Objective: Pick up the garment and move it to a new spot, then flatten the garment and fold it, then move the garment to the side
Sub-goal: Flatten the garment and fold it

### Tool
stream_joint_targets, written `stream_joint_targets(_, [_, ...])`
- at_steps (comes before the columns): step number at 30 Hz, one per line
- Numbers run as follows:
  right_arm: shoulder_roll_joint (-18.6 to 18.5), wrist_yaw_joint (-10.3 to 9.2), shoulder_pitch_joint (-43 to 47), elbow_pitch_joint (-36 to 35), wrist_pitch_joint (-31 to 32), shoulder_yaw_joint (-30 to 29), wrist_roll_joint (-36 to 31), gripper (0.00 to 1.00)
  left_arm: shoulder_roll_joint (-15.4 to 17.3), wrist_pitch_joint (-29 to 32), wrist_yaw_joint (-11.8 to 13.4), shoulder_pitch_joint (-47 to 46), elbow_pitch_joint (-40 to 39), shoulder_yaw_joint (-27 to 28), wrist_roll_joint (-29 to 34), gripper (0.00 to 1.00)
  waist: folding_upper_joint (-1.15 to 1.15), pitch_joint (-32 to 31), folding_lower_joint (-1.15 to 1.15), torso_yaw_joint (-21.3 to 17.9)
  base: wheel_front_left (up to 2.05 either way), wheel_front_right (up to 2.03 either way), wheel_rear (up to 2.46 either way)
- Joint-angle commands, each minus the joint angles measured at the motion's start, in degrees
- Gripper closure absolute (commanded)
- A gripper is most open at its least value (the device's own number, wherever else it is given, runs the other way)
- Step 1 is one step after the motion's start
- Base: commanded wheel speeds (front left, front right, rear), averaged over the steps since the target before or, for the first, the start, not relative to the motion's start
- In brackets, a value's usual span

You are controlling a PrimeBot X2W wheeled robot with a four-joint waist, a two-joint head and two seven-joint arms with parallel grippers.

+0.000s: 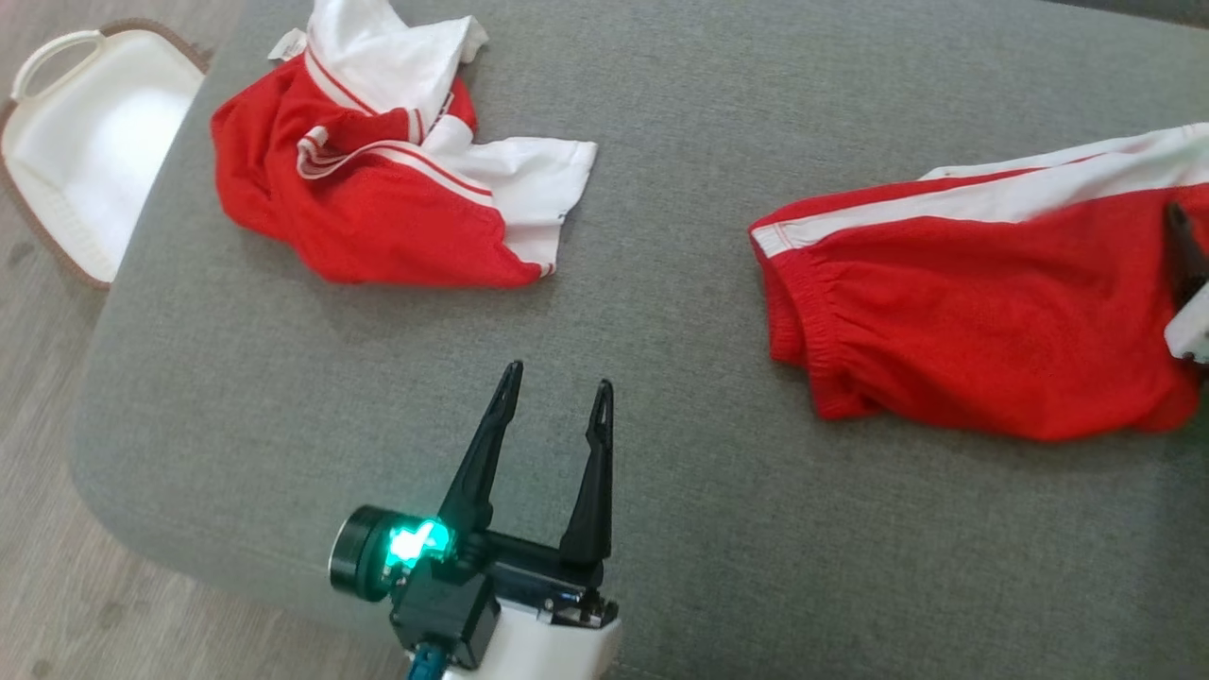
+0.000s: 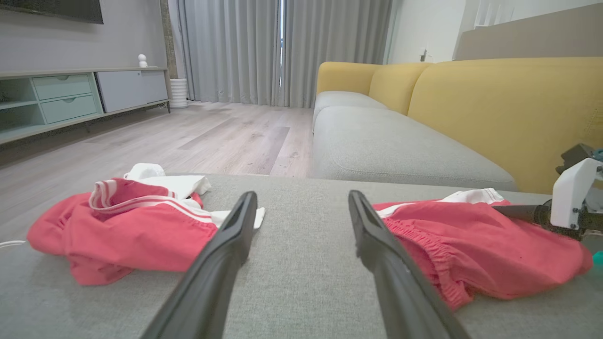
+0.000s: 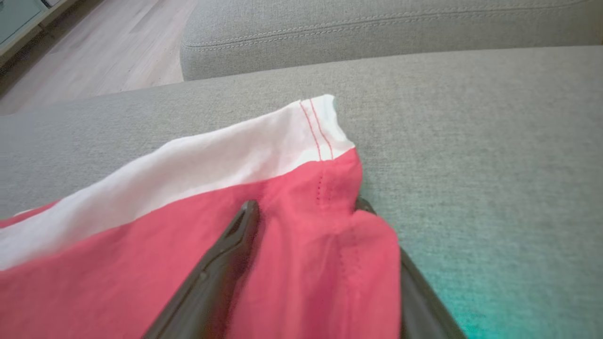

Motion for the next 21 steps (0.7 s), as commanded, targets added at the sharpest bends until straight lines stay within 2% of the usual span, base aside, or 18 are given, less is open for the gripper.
stream_joint_targets(1, [0.45, 0.43, 2.30, -0.67, 1.15, 1.71, 0.66, 0.00, -0.33, -0.29, -0.16, -1.43, -1.90, 1.44, 0.16, 0.00, 0.00, 0.03, 0.00, -0.21, 0.00, 0.00, 0.00])
stream_joint_targets(2, [0.45, 0.43, 2.57, -1.30, 1.93, 2.21, 1.48, 0.01, -0.34, -0.29, -0.13, -1.62, -1.89, 1.32, 0.16, 0.00, 0.00, 0.09, 0.00, -0.37, 0.00, 0.00, 0.00])
stream_joint_targets(3, [0.37, 0.43, 2.78, -1.89, 2.63, 2.66, 2.25, 0.18, -0.34, -0.29, -0.06, -1.80, -1.86, 1.24, 0.14, 0.00, 0.00, 0.18, 0.00, -0.50, 0.00, 0.00, 0.00])
stream_joint_targets(5, [-0.18, 0.43, 2.91, -3.00, 3.32, 3.47, 3.39, 0.94, -0.34, -0.29, 0.11, -2.23, -1.87, 1.19, 0.12, 0.00, 0.00, 0.46, 0.00, -0.74, 0.00, 0.00, 0.00])
stream_joint_targets(6, [-0.55, 0.43, 2.84, -3.40, 3.19, 3.76, 3.76, 1.00, -0.34, -0.29, 0.20, -2.43, -1.87, 1.18, 0.16, 0.00, 0.00, 0.60, 0.00, -0.85, 0.00, 0.00, 0.00])
stream_joint_targets(11, [-1.43, 0.43, 0.80, -2.32, -1.06, 3.38, 4.70, 1.00, -0.35, -0.29, 0.32, -2.81, -1.40, 1.57, 0.41, 0.00, 0.00, 0.16, 0.00, -3.63, 0.00, 0.00, 0.00])
stream_joint_targets(16, [-1.60, 0.43, 0.29, -1.24, -2.81, 4.38, 4.73, 1.00, -0.35, -0.29, -0.11, -2.88, -0.79, 2.35, 0.73, 0.00, 0.00, -1.48, 0.00, -8.92, 0.00, 0.00, 0.00])
stream_joint_targets(21, [-3.53, 0.43, 0.33, -1.17, -4.82, 5.07, 4.65, 1.00, -0.35, -0.29, -0.66, -3.19, -0.41, 3.01, 0.89, 0.00, 0.00, -2.84, 0.00, -14.23, 0.00, 0.00, 0.00])
